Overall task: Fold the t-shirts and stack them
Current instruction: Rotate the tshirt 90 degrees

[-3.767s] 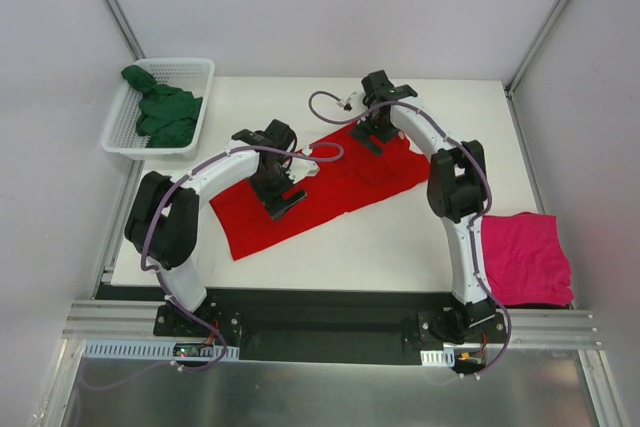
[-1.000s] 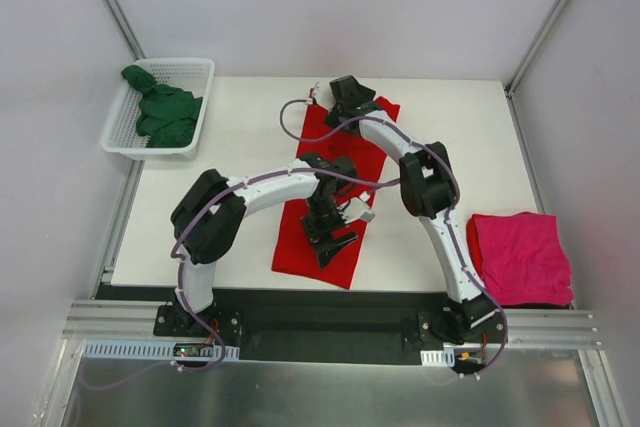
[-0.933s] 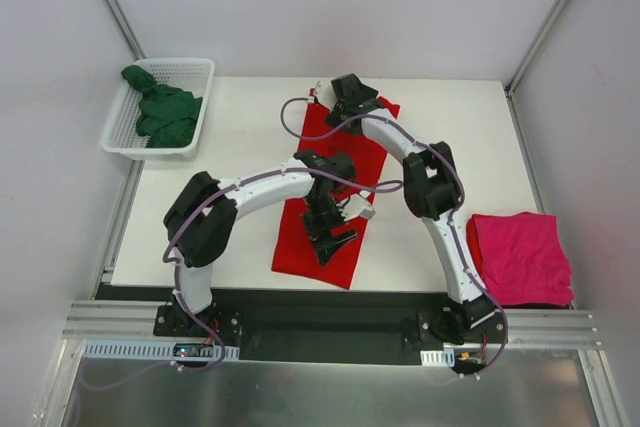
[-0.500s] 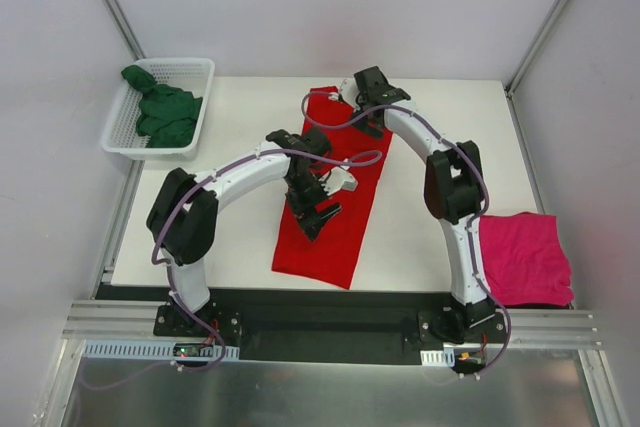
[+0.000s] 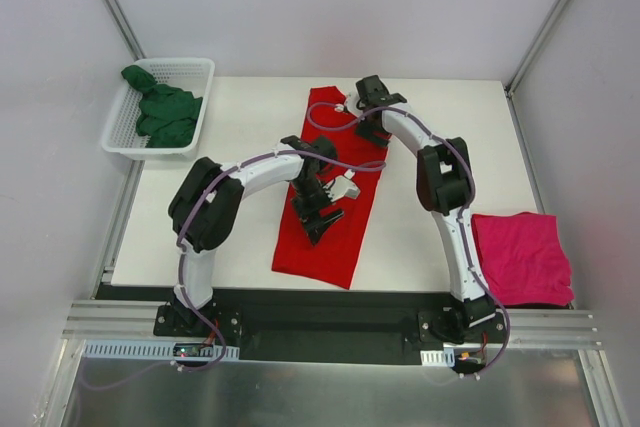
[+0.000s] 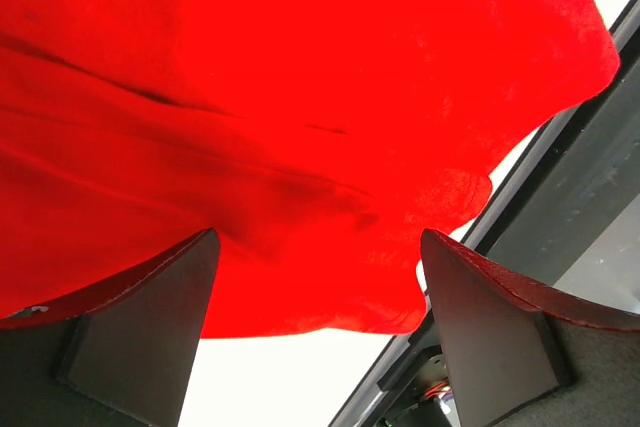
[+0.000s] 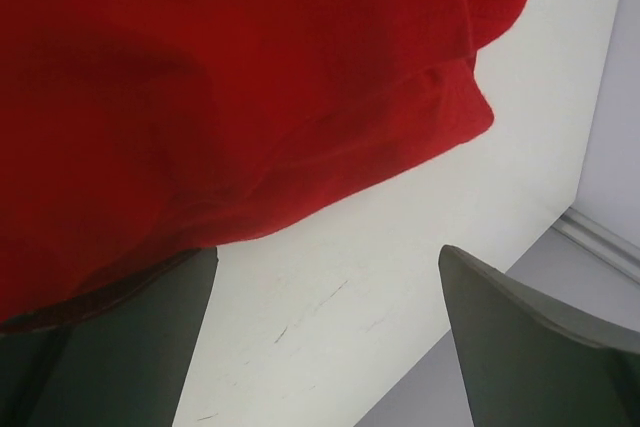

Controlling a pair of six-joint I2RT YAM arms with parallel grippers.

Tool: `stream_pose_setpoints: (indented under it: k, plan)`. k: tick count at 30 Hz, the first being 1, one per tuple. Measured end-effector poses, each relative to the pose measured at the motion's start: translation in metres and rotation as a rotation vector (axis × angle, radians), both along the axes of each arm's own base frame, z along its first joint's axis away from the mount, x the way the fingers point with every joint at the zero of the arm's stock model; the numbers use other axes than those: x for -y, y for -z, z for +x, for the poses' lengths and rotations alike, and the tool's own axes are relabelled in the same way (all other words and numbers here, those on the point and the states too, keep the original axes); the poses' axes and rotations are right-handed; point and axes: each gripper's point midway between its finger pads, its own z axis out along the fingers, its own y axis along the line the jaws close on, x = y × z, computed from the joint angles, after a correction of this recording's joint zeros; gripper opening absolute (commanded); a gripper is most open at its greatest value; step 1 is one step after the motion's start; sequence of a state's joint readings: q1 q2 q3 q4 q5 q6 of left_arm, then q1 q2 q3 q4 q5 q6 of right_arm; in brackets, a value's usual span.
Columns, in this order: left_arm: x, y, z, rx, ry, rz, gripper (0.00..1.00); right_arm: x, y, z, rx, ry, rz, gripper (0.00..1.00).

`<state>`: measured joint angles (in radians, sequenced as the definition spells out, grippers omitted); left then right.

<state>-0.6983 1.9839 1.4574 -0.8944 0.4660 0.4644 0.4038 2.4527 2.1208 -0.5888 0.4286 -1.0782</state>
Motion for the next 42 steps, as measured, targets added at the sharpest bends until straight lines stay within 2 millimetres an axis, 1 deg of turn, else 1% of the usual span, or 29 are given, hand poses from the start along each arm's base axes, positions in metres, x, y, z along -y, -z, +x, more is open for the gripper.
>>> stream_pose_setpoints:
  k: [4, 8, 15, 21, 26, 32, 37, 40, 42]
  plan:
    - [0.000, 0.004, -0.005, -0.019, 0.002, -0.004, 0.82, -0.003, 0.001, 0.002, 0.001, -0.009, -0.009, 0.97]
    - [-0.002, 0.010, -0.020, -0.055, 0.013, 0.005, 0.82, -0.004, 0.000, 0.006, 0.009, -0.014, -0.017, 0.97]
    - [0.000, 0.002, -0.050, -0.083, 0.047, -0.004, 0.82, -0.007, 0.000, 0.012, 0.017, -0.058, -0.065, 0.96]
    - [0.008, 0.001, -0.061, -0.099, 0.058, -0.007, 0.82, -0.014, 0.000, 0.021, 0.033, -0.108, -0.117, 0.97]
    - [0.017, -0.005, -0.063, -0.093, 0.069, -0.026, 0.82, -0.019, -0.002, 0.031, 0.064, -0.148, -0.160, 0.96]
    - [0.039, -0.015, -0.059, -0.086, 0.076, -0.072, 0.82, -0.026, -0.003, 0.041, 0.099, -0.193, -0.188, 0.96]
    - [0.055, -0.011, -0.053, -0.106, 0.067, -0.078, 0.82, -0.032, -0.004, 0.050, 0.131, -0.224, -0.211, 0.96]
    - [0.062, -0.010, -0.050, -0.104, 0.068, -0.080, 0.82, -0.033, -0.005, 0.052, 0.143, -0.227, -0.220, 0.96]
    - [0.062, -0.011, -0.050, -0.101, 0.068, -0.077, 0.82, -0.033, -0.005, 0.052, 0.144, -0.225, -0.218, 0.97]
